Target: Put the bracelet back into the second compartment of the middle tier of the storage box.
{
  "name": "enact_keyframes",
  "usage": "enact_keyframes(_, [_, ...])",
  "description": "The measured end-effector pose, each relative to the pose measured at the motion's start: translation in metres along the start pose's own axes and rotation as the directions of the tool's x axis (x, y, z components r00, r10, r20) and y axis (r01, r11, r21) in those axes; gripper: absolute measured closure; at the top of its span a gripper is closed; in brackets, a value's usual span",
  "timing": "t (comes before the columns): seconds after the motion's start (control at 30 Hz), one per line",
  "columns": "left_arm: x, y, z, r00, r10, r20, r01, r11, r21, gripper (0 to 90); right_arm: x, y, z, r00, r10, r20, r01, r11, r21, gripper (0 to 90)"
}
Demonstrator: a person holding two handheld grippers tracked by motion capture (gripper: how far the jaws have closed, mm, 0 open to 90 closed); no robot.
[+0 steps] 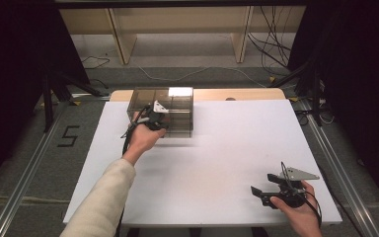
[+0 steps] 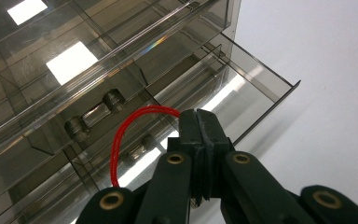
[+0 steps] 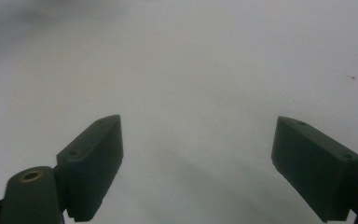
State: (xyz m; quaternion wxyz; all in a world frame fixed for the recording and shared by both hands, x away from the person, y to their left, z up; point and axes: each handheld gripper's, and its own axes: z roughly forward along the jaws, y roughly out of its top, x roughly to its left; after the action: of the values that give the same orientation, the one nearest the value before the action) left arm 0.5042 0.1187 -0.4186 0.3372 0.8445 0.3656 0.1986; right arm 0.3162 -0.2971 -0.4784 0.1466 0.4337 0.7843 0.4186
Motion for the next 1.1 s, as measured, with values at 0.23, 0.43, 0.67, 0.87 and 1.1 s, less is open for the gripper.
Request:
enact_keyframes(0.23, [0.001, -0.001, 0.004, 1.0, 0.006, 0.0, -0.006, 0.9999, 0.009, 89.8, 0.0, 0.0, 0.0, 1.0, -0.001, 0.0, 0.001, 1.0, -0.001, 17.4])
enact_keyframes(0.43, [0.002, -0.001, 0.006, 1.0, 0.005, -0.005, -0.004, 1.0, 0.008, 89.8, 0.0, 0.0, 0.0, 1.0, -0.002, -0.001, 0.002, 1.0, -0.001, 17.4])
enact_keyframes(0.67, [0.003, -0.002, 0.011, 0.9999, 0.007, -0.009, -0.007, 0.9998, 0.017, 89.8, 0.0, 0.0, 0.0, 1.0, -0.001, -0.001, 0.001, 1.0, -0.001, 17.4])
enact_keyframes(0.87, [0.004, -0.003, 0.014, 0.9998, 0.007, -0.016, -0.007, 0.9998, 0.021, 89.8, 0.0, 0.0, 0.0, 1.0, 0.0, -0.002, 0.0, 1.0, -0.001, 17.4])
enact_keyframes(1.1, [0.006, -0.004, 0.017, 0.9998, -0.003, -0.021, 0.003, 0.9998, 0.02, 89.7, 0.0, 0.0, 0.0, 1.0, 0.0, -0.002, 0.0, 1.0, -0.002, 17.4])
